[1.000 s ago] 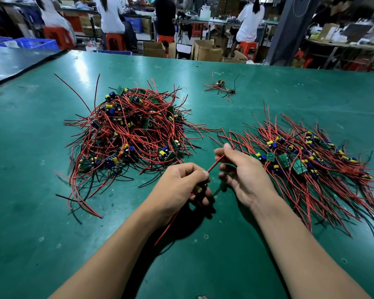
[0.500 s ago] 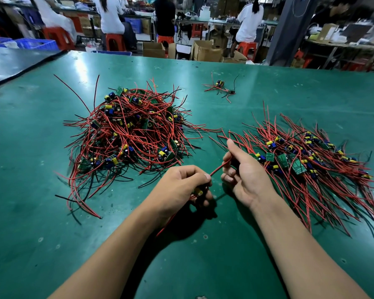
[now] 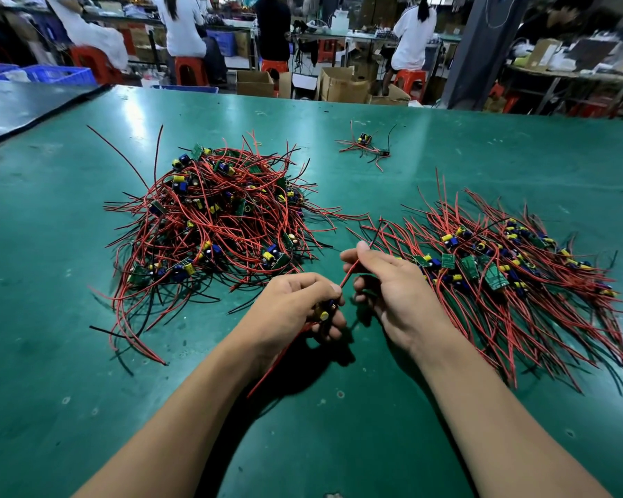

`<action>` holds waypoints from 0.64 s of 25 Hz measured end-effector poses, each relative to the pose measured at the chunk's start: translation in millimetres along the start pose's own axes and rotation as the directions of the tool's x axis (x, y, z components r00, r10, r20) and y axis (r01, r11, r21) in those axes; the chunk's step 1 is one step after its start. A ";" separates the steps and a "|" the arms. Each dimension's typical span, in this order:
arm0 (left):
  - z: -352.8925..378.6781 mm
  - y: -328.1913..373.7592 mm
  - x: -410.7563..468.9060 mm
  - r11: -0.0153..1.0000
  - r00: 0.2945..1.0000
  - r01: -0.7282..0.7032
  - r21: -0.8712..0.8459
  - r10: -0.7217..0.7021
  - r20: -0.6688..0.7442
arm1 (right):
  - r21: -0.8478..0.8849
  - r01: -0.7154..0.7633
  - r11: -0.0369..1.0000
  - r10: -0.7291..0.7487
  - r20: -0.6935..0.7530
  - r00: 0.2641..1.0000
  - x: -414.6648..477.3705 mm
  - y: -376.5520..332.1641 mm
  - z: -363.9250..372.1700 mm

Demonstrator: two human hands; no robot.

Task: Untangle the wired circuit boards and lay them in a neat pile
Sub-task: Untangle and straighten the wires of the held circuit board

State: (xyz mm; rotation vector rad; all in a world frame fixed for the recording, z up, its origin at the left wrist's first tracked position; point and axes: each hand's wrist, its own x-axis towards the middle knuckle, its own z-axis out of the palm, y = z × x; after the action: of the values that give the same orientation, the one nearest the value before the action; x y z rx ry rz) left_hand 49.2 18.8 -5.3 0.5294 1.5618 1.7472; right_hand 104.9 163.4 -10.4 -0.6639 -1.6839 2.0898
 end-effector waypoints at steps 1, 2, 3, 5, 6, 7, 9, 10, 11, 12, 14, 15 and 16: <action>-0.2 -0.3 -0.3 1.000 1.000 -0.002 0.024 0.001 0.018 | 0.040 -0.012 0.999 0.014 -0.037 0.999 1.4 -1.5 -2.2; -0.1 -0.5 -0.8 0.999 0.999 -0.002 0.045 0.001 0.037 | 0.083 -0.019 0.996 0.025 -0.065 0.998 2.9 -2.5 -3.5; -0.4 -0.3 -1.6 0.998 0.998 -0.001 0.063 -0.003 0.057 | 0.127 -0.023 0.992 0.034 -0.085 0.996 3.8 -3.6 -4.4; -0.5 -0.1 -2.4 0.996 0.995 0.003 0.084 -0.011 0.095 | 0.213 -0.034 0.977 0.059 -0.113 0.992 5.1 -5.9 -5.1; -0.4 0.1 -2.9 0.996 0.994 0.005 0.091 -0.015 0.109 | 0.255 -0.049 0.966 0.083 -0.125 0.989 5.9 -7.5 -4.9; -0.5 0.4 -3.3 0.995 0.993 0.007 0.098 -0.019 0.121 | 0.302 -0.070 0.951 0.115 -0.133 0.984 6.2 -9.4 -5.0; 0.1 0.8 -4.3 0.994 0.989 0.008 0.105 -0.023 0.146 | 0.426 -0.136 0.894 0.207 -0.125 0.970 6.9 -13.6 -6.3; 0.6 0.8 -4.7 0.994 0.987 0.008 0.106 -0.025 0.159 | 0.493 -0.174 0.853 0.253 -0.098 0.962 7.4 -15.8 -7.7; 0.7 0.8 -5.1 0.994 0.986 0.009 0.107 -0.026 0.166 | 0.545 -0.208 0.812 0.285 -0.059 0.957 7.6 -17.6 -9.4; 1.0 0.6 -4.8 0.994 0.986 0.010 0.108 -0.028 0.166 | 0.582 -0.231 0.780 0.298 -0.020 0.954 7.8 -18.7 -10.9; 1.6 -0.2 -3.4 0.994 0.989 0.011 0.110 -0.027 0.146 | 0.612 -0.243 0.753 0.294 0.017 0.956 7.9 -18.7 -12.8; 1.9 -0.8 -2.5 0.994 0.991 0.009 0.107 -0.023 0.131 | 0.603 -0.233 0.763 0.284 0.012 0.959 8.0 -17.9 -13.0; 2.3 -1.7 -1.6 0.995 0.994 0.006 0.097 -0.017 0.111 | 0.572 -0.209 0.793 0.261 -0.009 0.965 7.9 -16.8 -13.1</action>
State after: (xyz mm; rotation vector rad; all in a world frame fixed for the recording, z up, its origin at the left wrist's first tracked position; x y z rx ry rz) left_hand 52.3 19.2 -6.2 0.6532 1.5728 1.6114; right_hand 105.9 182.0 2.7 -0.7744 -0.8697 2.5209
